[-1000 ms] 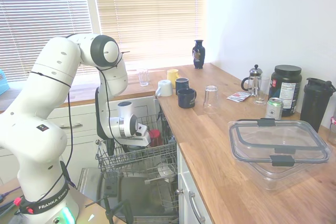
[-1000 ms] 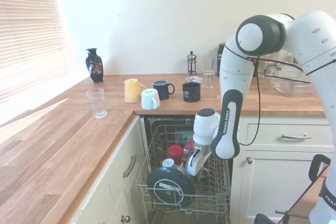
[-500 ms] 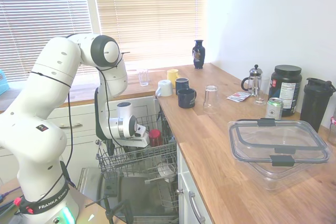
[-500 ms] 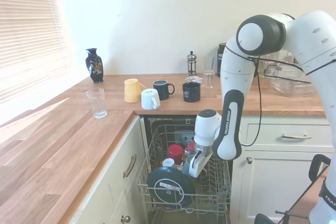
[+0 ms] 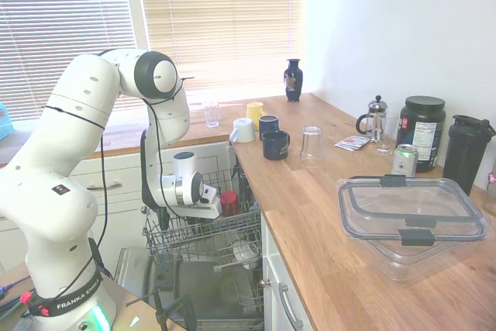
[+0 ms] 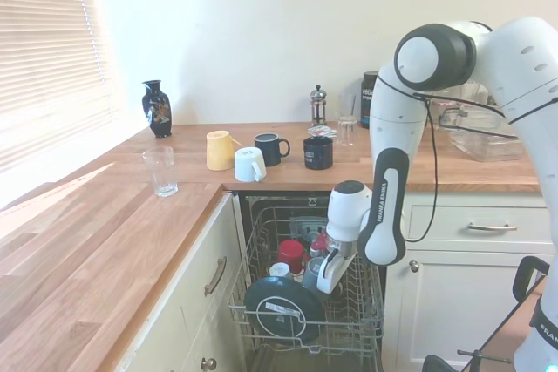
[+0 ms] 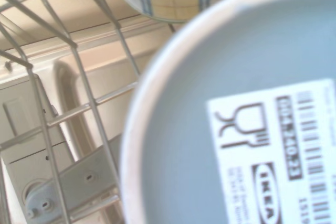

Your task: Unload a mug from dishwasher

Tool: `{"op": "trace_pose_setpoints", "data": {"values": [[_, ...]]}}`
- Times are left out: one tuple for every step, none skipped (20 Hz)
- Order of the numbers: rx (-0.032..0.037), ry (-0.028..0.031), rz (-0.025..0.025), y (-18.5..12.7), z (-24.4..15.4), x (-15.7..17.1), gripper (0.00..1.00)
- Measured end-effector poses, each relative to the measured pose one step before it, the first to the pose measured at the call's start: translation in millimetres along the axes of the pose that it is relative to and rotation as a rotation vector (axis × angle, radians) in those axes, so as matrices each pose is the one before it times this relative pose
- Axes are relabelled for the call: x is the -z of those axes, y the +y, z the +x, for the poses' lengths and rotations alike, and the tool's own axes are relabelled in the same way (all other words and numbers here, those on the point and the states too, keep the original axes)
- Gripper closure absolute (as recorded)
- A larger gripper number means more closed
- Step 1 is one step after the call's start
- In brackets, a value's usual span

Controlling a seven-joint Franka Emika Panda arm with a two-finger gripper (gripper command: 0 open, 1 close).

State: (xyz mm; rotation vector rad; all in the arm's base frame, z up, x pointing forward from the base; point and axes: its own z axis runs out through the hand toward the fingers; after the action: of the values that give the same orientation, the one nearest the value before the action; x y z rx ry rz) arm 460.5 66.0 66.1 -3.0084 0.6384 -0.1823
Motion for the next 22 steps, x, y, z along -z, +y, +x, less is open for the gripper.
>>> {"op": "trace_pose_setpoints", "data": {"values": [[0.00028, -0.00026, -0.00020, -0.13, -0.08, 0.02, 1.00], [0.00040, -0.00005, -0.00023, -0.22, -0.02, 0.15, 1.00], [0.00061, -0.00008, -0.00072, -0.25, -0.01, 0.21, 1.00], [0.00114, -0.00003, -0.00095, -0.44, -0.07, 0.29, 1.00], [0.00131, 0.00024, -0.00033, -0.54, -0.12, 0.28, 1.00], [0.00129, 0.00022, -0.00044, -0.56, -0.11, 0.31, 1.00], [0.00192, 0.00053, -0.00224, -0.49, 0.04, 0.52, 1.00], [0.00349, 0.00146, -0.00446, -0.84, 0.05, 0.93, 1.00], [0.00413, 0.00268, -0.00674, -1.12, 0.06, 1.40, 1.00], [0.00388, 0.00320, -0.00686, -1.52, -0.17, 2.04, 1.00], [0.00209, 0.00340, -0.00670, -1.82, -0.31, 2.54, 1.00], [-0.00002, 0.00280, -0.00784, -1.77, -0.04, 2.97, 1.00], [0.00031, 0.00339, -0.00407, -1.12, -0.47, 3.42, 1.00], [0.00054, 0.00502, -0.00354, -0.61, -0.44, 4.10, 1.00], [-0.00048, 0.00448, -0.00419, -0.51, -0.55, 4.91, 1.00], [-0.00142, 0.00501, -0.00622, -0.32, 0.27, 5.78, 1.00], [-0.00208, 0.00547, -0.00581, 0.09, 0.48, 6.44, 1.00], [-0.00282, 0.00707, -0.00250, 0.49, 0.95, 6.62, 1.00], [-0.00067, 0.00544, -0.00408, 0.14, 1.14, 6.27, 1.00], [-0.00064, 0.00645, -0.00210, -0.03, 1.41, 6.84, 1.00], [-0.00138, 0.00692, -0.00337, 0.00, 2.17, 6.63, 1.00], [-0.00126, 0.00724, -0.00378, -0.27, 2.68, 6.24, 1.00]]}}
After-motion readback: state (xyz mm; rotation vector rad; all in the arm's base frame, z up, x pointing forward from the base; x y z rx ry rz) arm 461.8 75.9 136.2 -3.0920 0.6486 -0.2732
